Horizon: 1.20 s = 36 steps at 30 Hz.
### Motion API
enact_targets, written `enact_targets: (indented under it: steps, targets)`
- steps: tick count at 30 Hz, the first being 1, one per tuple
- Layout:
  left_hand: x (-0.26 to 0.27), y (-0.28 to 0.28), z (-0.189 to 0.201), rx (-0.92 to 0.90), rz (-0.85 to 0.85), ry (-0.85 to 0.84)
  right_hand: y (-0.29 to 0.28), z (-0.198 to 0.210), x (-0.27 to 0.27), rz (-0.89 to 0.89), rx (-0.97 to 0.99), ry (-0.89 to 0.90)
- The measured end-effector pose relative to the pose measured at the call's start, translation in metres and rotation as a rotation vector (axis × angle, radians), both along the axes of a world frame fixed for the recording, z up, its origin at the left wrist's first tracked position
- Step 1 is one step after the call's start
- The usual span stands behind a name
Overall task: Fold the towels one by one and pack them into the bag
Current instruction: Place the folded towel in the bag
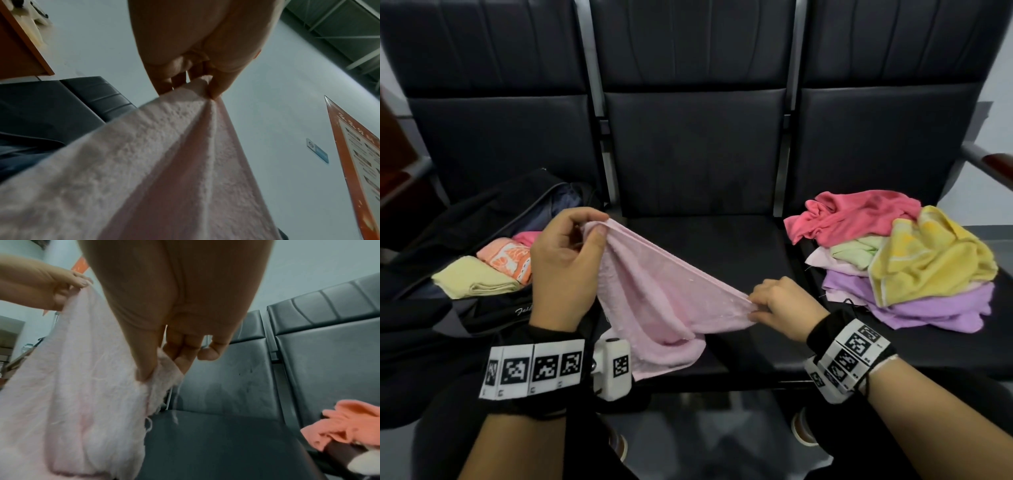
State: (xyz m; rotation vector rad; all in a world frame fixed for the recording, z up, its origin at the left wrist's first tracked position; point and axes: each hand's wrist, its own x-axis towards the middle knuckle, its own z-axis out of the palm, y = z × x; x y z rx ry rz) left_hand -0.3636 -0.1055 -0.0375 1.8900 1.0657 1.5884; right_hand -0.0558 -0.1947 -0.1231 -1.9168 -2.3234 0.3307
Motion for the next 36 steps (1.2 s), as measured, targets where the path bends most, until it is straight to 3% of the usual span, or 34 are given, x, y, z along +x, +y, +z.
enact_targets:
  steps: [6,9,14,20,25,36]
  targets:
    - [-0.008,0.010,0.005,-0.002,0.061,0.034,0.007,0.027,0.016,-0.029,0.106,0.164]
    - [-0.012,0.016,0.011,0.008,0.092,0.025,0.009,0.048,0.022,-0.100,0.263,0.181]
    - [-0.020,0.025,0.021,0.045,0.131,0.020,0.015,0.085,0.027,-0.316,0.547,0.528]
    - [-0.031,0.031,0.026,0.034,0.177,-0.068,0.019,0.103,0.026,-0.344,0.600,0.512]
    - [-0.035,0.033,0.027,0.042,0.199,-0.065,0.013,0.109,0.024,-0.341,0.622,0.562]
    - [-0.036,0.023,0.028,0.029,0.222,-0.055,-0.001,0.113,0.026,-0.301,0.730,0.489]
